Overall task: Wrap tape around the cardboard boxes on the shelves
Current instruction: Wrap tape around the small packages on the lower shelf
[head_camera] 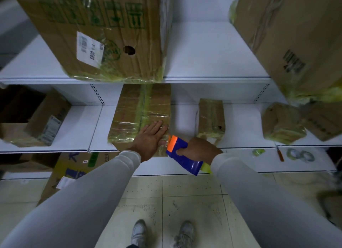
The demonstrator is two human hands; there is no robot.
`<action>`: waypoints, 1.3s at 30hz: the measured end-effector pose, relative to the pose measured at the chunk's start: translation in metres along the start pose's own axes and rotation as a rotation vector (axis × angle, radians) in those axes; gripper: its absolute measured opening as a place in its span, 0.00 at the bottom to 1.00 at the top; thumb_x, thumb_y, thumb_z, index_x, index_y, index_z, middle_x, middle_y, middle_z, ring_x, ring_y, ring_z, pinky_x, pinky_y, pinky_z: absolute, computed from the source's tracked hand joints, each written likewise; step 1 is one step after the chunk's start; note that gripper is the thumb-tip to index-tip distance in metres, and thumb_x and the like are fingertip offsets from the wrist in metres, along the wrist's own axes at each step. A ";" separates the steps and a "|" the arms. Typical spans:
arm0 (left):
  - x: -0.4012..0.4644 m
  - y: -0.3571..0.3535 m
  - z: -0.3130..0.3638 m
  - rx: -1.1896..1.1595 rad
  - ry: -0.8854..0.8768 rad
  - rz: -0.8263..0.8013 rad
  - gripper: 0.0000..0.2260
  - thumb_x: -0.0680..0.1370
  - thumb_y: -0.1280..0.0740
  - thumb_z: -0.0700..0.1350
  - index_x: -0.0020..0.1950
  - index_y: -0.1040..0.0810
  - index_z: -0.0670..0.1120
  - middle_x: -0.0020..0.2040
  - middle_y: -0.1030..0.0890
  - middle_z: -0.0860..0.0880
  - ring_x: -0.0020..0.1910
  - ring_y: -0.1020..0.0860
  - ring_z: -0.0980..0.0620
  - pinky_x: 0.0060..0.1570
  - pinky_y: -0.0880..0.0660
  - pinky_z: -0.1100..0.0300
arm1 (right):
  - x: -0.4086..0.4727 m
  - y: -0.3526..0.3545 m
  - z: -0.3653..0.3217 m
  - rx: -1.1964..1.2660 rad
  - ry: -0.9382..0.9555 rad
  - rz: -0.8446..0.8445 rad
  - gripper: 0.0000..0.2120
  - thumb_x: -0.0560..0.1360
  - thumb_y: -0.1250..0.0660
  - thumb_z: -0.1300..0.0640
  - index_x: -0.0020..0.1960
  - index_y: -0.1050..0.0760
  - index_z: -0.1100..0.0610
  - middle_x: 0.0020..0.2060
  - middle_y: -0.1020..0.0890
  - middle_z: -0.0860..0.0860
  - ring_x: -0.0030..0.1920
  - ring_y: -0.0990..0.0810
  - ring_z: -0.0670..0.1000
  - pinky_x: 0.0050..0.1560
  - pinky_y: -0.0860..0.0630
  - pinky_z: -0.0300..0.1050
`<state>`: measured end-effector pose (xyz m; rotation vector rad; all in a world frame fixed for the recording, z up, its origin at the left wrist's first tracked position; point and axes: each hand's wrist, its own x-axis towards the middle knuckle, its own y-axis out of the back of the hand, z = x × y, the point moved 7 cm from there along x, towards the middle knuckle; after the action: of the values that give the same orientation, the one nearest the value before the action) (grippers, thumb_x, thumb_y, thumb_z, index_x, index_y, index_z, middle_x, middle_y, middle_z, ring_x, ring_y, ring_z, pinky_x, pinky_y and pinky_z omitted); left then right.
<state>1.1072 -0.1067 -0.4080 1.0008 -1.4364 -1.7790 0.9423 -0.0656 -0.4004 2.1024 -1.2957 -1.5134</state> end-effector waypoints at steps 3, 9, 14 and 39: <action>-0.001 0.001 -0.005 -0.035 -0.029 0.040 0.36 0.75 0.60 0.65 0.78 0.46 0.48 0.78 0.47 0.44 0.77 0.48 0.45 0.73 0.57 0.54 | 0.000 -0.007 0.005 0.042 0.009 0.008 0.23 0.71 0.31 0.41 0.57 0.25 0.56 0.51 0.18 0.54 0.48 0.18 0.55 0.51 0.21 0.48; -0.002 0.004 -0.011 -0.074 -0.063 0.065 0.34 0.78 0.60 0.64 0.77 0.42 0.46 0.77 0.42 0.43 0.76 0.44 0.44 0.73 0.53 0.52 | 0.011 -0.001 0.010 0.038 -0.100 -0.090 0.21 0.73 0.31 0.44 0.58 0.27 0.58 0.53 0.20 0.55 0.52 0.20 0.55 0.51 0.22 0.46; -0.010 -0.001 -0.037 -0.107 -0.107 0.070 0.30 0.80 0.55 0.62 0.74 0.34 0.45 0.74 0.34 0.42 0.72 0.34 0.41 0.71 0.39 0.43 | -0.012 -0.080 0.098 0.111 -0.239 -0.151 0.19 0.73 0.32 0.39 0.43 0.26 0.56 0.41 0.20 0.53 0.41 0.20 0.51 0.39 0.28 0.41; -0.087 0.020 -0.120 0.100 0.002 0.111 0.38 0.68 0.24 0.41 0.75 0.37 0.47 0.75 0.37 0.43 0.73 0.38 0.40 0.70 0.39 0.43 | -0.052 -0.025 0.047 0.347 0.085 0.176 0.25 0.69 0.32 0.34 0.33 0.25 0.57 0.28 0.20 0.52 0.30 0.23 0.51 0.34 0.33 0.42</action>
<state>1.2547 -0.0967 -0.3876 0.9534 -1.5622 -1.6410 0.9110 0.0025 -0.4033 2.1503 -1.7638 -1.1823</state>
